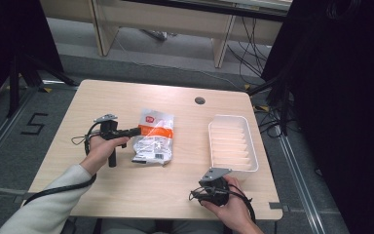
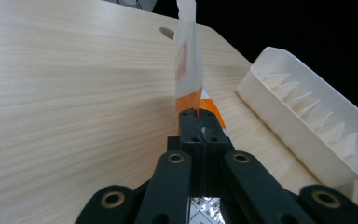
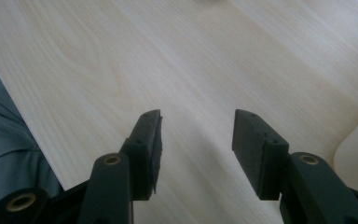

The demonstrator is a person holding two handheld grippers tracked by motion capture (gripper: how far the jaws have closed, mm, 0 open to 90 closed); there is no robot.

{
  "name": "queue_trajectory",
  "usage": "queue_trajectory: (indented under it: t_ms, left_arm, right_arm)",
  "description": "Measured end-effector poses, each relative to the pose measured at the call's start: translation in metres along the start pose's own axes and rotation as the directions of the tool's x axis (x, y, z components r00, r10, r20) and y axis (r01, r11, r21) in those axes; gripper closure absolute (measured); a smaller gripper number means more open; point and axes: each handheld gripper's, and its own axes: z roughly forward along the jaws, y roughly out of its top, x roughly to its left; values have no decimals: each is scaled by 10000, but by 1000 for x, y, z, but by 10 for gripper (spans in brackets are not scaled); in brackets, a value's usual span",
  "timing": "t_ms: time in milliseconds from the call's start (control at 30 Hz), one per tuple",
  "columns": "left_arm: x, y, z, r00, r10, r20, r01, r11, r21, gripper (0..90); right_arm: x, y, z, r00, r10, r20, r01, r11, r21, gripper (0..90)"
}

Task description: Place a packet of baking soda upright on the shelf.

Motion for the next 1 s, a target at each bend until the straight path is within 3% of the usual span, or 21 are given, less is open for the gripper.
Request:
queue_trajectory:
  t_ms: [33, 67, 100, 200, 233, 300, 333, 367, 400, 433, 500, 567, 600, 633, 667, 700, 767, 867, 1000]
  left_arm:
    - [-2, 0, -2, 9999, 31, 126, -30, 9999, -108, 898]
    - [-6, 0, -5, 9996, 73, 262, -67, 9997, -224, 899]
    - [-7, 1, -7, 9993, 177, 322, -169, 9995, -250, 898]
    - [-16, -1, -15, 9969, 393, 683, -364, 9984, -432, 898]
    - [-22, -2, -20, 9936, 623, 939, -569, 9966, -590, 898]
    - [-25, -2, -22, 9923, 716, 1006, -654, 9958, -635, 899]
    - [-27, -2, -24, 9890, 840, 1215, -754, 9944, -737, 898]
    - [-30, -3, -25, 9864, 932, 1356, -828, 9933, -804, 898]
    - [-32, -3, -27, 9839, 1031, 1458, -916, 9923, -833, 898]
    - [-35, -4, -27, 9809, 1100, 1606, -963, 9912, -911, 898]
    - [-40, -5, -28, 9736, 1293, 1880, -1122, 9888, -989, 898]
    - [-49, -6, -28, 9629, 1607, 2170, -1410, 9846, -1036, 898]
    - [-49, -6, -28, 9629, 1607, 2170, -1410, 9846, -1036, 898]
    - [-51, -6, -28, 9596, 1722, 2227, -1527, 9830, -1023, 898]
    - [-52, -6, -28, 9576, 1763, 2280, -1556, 9821, -1060, 898]
    - [-54, -6, -28, 9578, 1734, 2291, -1532, 9828, -1035, 898]
    - [-56, -6, -29, 9538, 1841, 2373, -1635, 9810, -1039, 898]
    - [-57, -6, -29, 9533, 1893, 2352, -1710, 9806, -959, 898]
    - [-57, -5, -30, 9510, 2013, 2347, -1848, 9786, -909, 898]
  right_arm:
    - [0, 2, -3, 9998, -204, 44, 203, 9995, 261, 528]
    - [-1, 2, -2, 9991, -378, 214, 380, 9992, -91, 527]
    - [-2, 5, -6, 9983, -540, 205, 535, 9983, 213, 526]
    - [-3, 11, -11, 9966, -681, 457, 682, 9977, -21, 515]
    - [-7, 19, -15, 9903, -1174, 749, 1192, 9927, -191, 487]
    - [-7, 24, -18, 9899, -1182, 784, 1188, 9929, -34, 479]
    - [-8, 29, -22, 9859, -1426, 874, 1435, 9896, -35, 482]
    - [-14, 43, -30, 9698, -2131, 1188, 2173, 9758, -235, 466]
    - [-14, 43, -30, 9698, -2131, 1188, 2173, 9758, -235, 466]
    - [-19, 57, -38, 9677, -2207, 1222, 2248, 9742, -200, 450]
    - [-21, 65, -42, 9665, -2253, 1233, 2282, 9736, -99, 446]
    - [-30, 89, -52, 9564, -2575, 1378, 2603, 9655, -19, 422]
    - [-30, 89, -52, 9564, -2575, 1378, 2603, 9655, -19, 422]
    - [-34, 97, -52, 9496, -2785, 1439, 2834, 9589, -144, 416]
    - [-41, 112, -54, 9500, -2727, 1520, 2758, 9612, 2, 402]
    - [-41, 112, -54, 9500, -2727, 1520, 2758, 9612, 2, 402]
    - [-51, 135, -53, 9472, -2826, 1517, 2864, 9581, -36, 393]
    - [-58, 149, -50, 9438, -2984, 1418, 3008, 9537, 52, 385]
    - [-69, 174, -37, 9561, -2757, 994, 2785, 9603, -155, 388]
